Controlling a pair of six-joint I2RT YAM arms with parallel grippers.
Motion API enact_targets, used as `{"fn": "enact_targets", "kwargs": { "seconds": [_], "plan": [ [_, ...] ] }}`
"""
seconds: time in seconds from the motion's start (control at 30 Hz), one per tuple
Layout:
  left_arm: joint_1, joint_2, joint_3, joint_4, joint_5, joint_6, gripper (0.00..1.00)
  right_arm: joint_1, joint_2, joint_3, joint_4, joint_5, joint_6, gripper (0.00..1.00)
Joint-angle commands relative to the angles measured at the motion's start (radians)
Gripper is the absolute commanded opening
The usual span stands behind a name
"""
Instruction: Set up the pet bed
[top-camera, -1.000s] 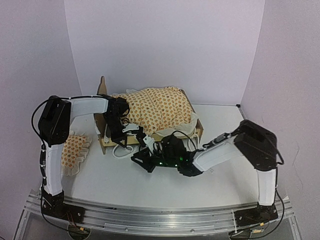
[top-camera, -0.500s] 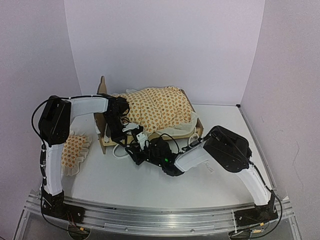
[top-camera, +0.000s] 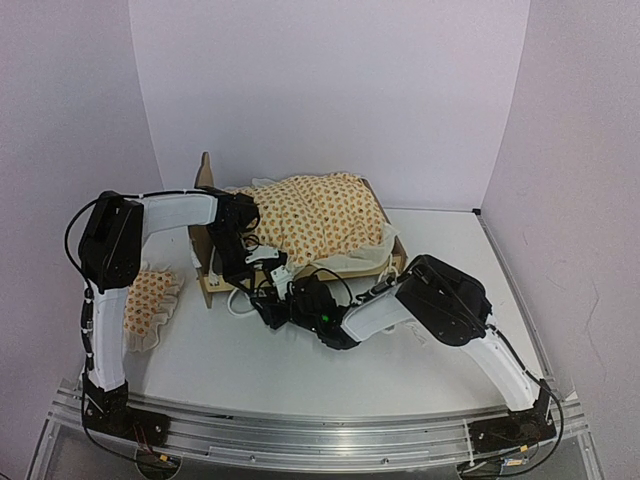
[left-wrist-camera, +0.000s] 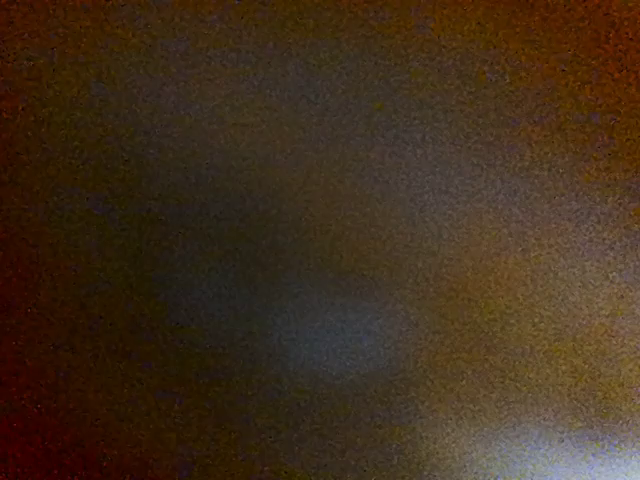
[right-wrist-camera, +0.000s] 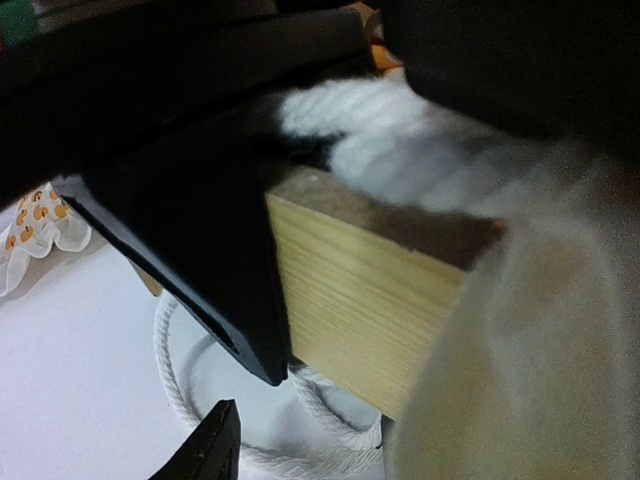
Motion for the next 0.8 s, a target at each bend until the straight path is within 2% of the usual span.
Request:
{"fn": "enact_targets", "kwargs": {
  "seconds": [0.0,0.2,0.5,0.57,0.67,0.77],
  "plan": [
    [0.005,0.028,-0.004,-0.252,0.184,-0.051,0.00,-0.005,0.002,0.028,-0.002,0.037,0.030,0.50],
    [0.005,0.023,0.007,-0.274,0.186,-0.038,0.00,-0.009,-0.048,-0.035,0.004,0.129,0.047,0.56],
    [0.000,0.010,-0.014,-0.309,0.213,-0.021,0.00,-0.016,0.008,0.071,0.008,0.039,0.094,0.56],
    [0.000,0.010,-0.015,-0.308,0.214,-0.021,0.00,-0.019,0.023,0.097,0.007,0.000,0.098,0.50],
    [0.000,0.013,-0.002,-0.313,0.222,-0.021,0.00,-0.019,0.032,0.106,0.007,0.001,0.112,0.26],
    [0.000,0.015,0.024,-0.327,0.235,-0.014,0.00,-0.023,0.020,0.085,0.007,0.007,0.115,0.06]
  ]
}}
